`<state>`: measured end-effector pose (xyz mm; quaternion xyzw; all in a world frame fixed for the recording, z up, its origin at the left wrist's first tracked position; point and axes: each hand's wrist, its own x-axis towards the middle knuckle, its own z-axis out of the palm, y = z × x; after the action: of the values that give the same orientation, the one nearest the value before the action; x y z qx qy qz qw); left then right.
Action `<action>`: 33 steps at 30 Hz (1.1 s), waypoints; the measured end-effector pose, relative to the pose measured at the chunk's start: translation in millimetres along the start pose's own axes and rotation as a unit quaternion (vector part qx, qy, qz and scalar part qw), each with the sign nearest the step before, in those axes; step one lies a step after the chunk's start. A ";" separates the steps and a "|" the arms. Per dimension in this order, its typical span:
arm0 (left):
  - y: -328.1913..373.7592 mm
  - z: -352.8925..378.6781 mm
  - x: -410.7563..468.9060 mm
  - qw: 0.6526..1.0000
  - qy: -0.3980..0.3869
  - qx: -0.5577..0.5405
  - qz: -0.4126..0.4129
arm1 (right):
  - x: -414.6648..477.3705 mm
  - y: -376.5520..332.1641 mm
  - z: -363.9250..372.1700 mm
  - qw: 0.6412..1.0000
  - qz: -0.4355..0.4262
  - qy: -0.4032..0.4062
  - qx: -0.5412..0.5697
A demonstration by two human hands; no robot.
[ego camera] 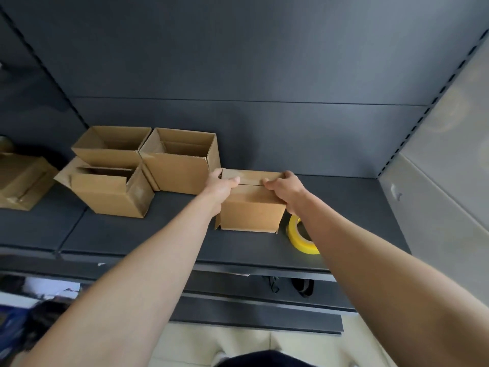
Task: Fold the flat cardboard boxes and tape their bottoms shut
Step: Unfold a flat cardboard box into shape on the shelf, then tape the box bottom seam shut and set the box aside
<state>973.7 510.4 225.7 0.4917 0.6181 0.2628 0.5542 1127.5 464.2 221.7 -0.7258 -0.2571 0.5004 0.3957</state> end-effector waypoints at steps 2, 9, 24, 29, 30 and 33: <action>-1.8 1.6 -0.9 1.000 0.012 0.005 -0.001 | 1.9 2.4 0.2 1.000 -0.010 0.001 -0.011; -8.7 -1.1 3.8 0.999 0.032 0.007 0.001 | 7.5 5.3 -4.6 0.998 -0.022 -0.044 -0.025; -6.9 10.3 24.4 0.919 0.010 0.296 0.260 | 1.3 56.1 -40.1 0.892 0.050 -0.016 -0.449; -3.8 10.2 18.5 0.903 -0.038 0.302 0.304 | -2.2 68.5 -39.7 0.810 0.093 -0.045 -0.578; -4.1 9.7 18.7 0.904 -0.045 0.293 0.307 | -2.1 67.5 -39.3 0.798 0.088 -0.043 -0.595; -5.2 9.1 20.8 0.907 -0.070 0.274 0.313 | -8.2 50.0 -43.5 0.782 0.069 -0.020 -0.619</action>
<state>982.7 525.1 210.1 0.8094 0.4399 0.2079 0.3290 1163.9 416.4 192.5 -0.8203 -0.4689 0.2742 -0.1789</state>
